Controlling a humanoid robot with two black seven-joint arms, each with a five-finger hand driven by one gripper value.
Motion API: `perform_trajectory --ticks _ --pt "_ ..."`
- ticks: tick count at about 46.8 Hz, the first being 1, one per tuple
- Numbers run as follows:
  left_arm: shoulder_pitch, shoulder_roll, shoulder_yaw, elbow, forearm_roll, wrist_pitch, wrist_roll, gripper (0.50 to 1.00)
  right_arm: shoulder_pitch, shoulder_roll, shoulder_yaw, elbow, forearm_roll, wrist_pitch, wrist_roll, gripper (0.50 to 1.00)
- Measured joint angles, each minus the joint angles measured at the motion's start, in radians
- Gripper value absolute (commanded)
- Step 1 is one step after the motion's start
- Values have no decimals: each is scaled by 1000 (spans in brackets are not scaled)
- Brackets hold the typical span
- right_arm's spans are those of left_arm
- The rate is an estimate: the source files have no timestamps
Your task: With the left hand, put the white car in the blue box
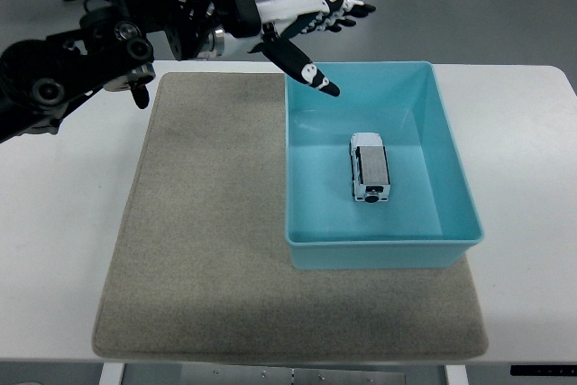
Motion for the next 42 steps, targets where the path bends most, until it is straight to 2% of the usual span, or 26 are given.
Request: perform_trajectory --ticks 10,17,22,30,38,42 --pt "59 143 -5 5 -416 -9 0 999 0 0 0 0 0 0 0 936" --pt "134 193 -6 14 -621 -35 3 999 0 0 0 0 0 0 0 936" --pt "194 203 -9 40 -741 -60 11 999 0 0 0 0 0 0 0 936" --pt "291 205 -60 84 -866 -126 57 999 0 0 0 0 0 0 0 936" --pt "376 196 -169 115 -923 -165 117 999 0 0 0 0 0 0 0 936" --pt "400 191 -216 116 -946 -165 126 999 0 0 0 0 0 0 0 936"
